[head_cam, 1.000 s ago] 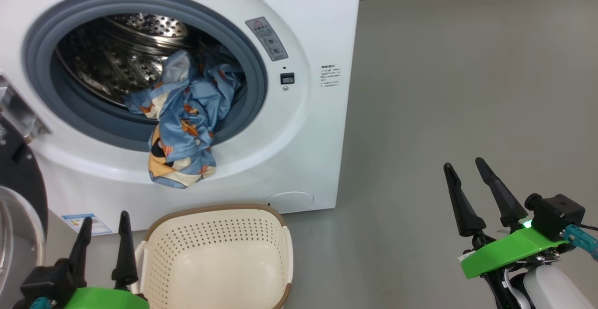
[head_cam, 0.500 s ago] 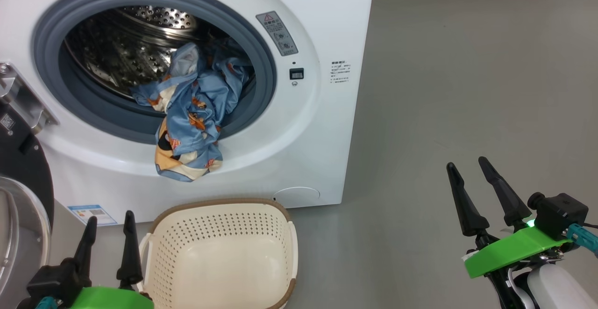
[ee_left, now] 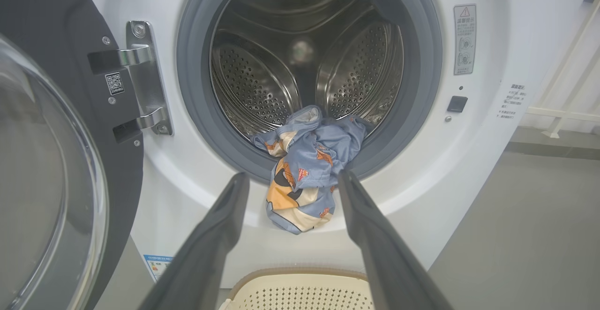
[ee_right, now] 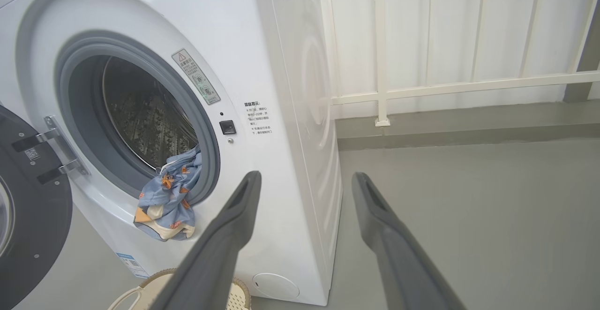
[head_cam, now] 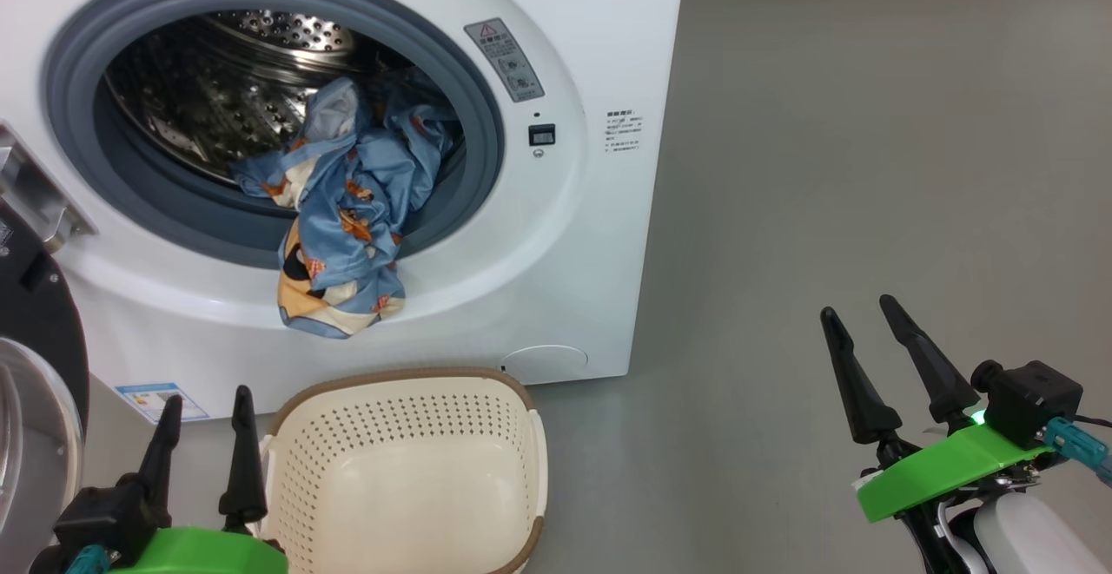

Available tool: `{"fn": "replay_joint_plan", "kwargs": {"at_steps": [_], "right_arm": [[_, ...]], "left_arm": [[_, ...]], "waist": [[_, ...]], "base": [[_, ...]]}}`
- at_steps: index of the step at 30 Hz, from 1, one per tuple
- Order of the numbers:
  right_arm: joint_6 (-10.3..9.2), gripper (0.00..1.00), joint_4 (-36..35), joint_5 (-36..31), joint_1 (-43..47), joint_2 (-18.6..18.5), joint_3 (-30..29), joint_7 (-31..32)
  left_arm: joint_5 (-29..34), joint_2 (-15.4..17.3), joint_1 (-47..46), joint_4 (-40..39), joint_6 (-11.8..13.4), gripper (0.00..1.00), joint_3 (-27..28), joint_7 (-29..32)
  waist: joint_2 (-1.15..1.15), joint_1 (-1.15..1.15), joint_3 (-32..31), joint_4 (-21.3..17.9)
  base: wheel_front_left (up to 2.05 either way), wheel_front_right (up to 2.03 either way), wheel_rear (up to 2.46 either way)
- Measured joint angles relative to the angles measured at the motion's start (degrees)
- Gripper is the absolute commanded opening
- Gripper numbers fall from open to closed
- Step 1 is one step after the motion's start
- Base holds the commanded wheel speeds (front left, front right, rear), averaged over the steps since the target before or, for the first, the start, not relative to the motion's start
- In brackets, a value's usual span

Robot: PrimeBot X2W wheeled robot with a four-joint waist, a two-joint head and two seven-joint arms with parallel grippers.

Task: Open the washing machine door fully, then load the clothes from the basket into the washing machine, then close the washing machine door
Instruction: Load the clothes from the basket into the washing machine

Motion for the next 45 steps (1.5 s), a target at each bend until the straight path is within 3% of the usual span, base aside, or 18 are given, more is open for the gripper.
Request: {"fn": "replay_joint_plan", "kwargs": {"at_steps": [13,29,45], "right_arm": [[0.00,1.00,-0.15,0.00,-1.12,-0.33,1.34,0.00],[0.00,1.00,-2.29,-0.49,-6.63,0.05,0.55,0.00],[0.00,1.00,-4.23,-1.01,-10.55,3.25,-0.82,0.00]], "left_arm": [[0.78,0.43,-4.70,6.27,-0.82,1.00,-0.47,0.85],[-4.04,2.38,-27.15,31.62,-3.33,1.00,-2.37,4.11],[-7.19,7.28,-41.31,47.33,-3.44,1.00,-2.92,4.09]], "waist": [[0.00,0.00,2.33,-1.41],[0.00,0.01,12.12,-5.44],[0.00,0.01,21.95,-11.81]], "base": [[0.00,0.00,0.00],[0.00,0.00,0.00],[0.00,0.00,0.00]]}}
